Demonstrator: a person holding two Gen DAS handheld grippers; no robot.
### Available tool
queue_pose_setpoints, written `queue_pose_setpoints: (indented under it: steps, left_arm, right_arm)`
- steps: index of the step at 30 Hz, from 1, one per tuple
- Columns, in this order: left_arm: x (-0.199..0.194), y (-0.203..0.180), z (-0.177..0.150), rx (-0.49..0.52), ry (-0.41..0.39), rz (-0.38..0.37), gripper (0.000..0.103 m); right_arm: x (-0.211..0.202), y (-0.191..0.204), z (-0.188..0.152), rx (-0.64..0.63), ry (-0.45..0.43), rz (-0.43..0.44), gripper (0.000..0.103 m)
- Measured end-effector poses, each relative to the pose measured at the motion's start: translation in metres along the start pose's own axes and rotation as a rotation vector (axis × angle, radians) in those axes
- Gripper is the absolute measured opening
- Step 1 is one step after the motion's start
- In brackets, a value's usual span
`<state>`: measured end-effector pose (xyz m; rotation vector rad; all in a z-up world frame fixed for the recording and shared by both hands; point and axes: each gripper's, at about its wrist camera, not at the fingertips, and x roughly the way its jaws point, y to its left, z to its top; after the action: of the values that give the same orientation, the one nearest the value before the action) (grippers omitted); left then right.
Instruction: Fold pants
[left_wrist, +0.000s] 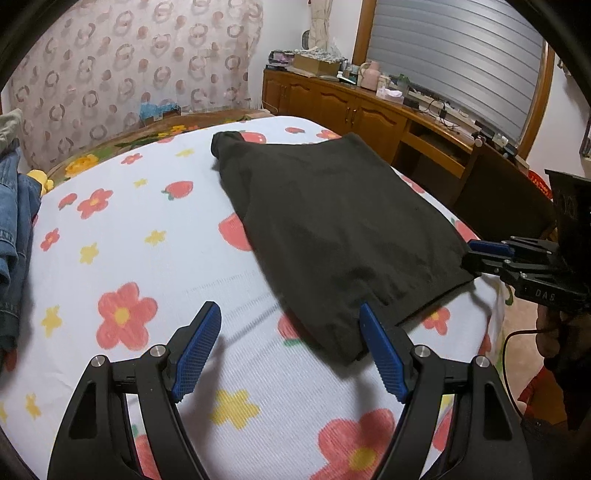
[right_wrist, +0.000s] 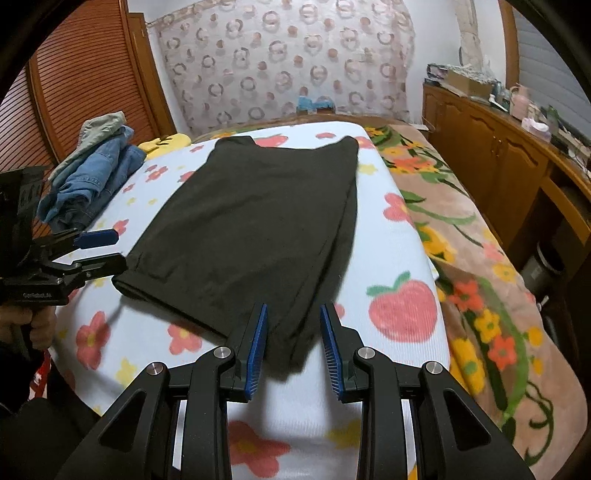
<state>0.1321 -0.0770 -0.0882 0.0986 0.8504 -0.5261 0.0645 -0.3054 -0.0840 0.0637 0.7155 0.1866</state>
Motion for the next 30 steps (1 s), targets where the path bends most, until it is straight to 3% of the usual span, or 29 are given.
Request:
queue_pose_setpoints:
  steps: [6, 11, 15, 24, 28, 30]
  left_arm:
    - [0.005, -0.003, -0.006, -0.008, 0.01, -0.015, 0.076]
    - [0.008, -0.007, -0.01, -0.008, 0.019, -0.046, 0.063]
    - [0.006, -0.008, -0.012, -0.006, 0.015, -0.057, 0.06]
    - [0.004, -0.015, -0.014, -0.001, 0.016, -0.093, 0.041]
    - [0.002, -0.019, -0.014, 0.005, 0.015, -0.118, 0.027]
    - [0.002, -0.02, -0.015, 0.018, 0.012, -0.126, 0.022]
  right_arm:
    - [0.003, -0.001, -0.002, 0.005, 0.013, 0.007, 0.031]
    - [0.003, -0.002, -0.005, 0.016, 0.013, 0.02, 0.031]
    - [0.002, -0.003, -0.008, 0.02, 0.014, 0.031, 0.031]
    - [0.0, 0.0, -0.01, 0.021, 0.014, 0.037, 0.031]
    - [0.0, 0.001, -0.01, 0.011, 0.016, 0.041, 0.03]
    - [-0.001, 0.003, -0.01, -0.021, 0.017, 0.047, 0.023]
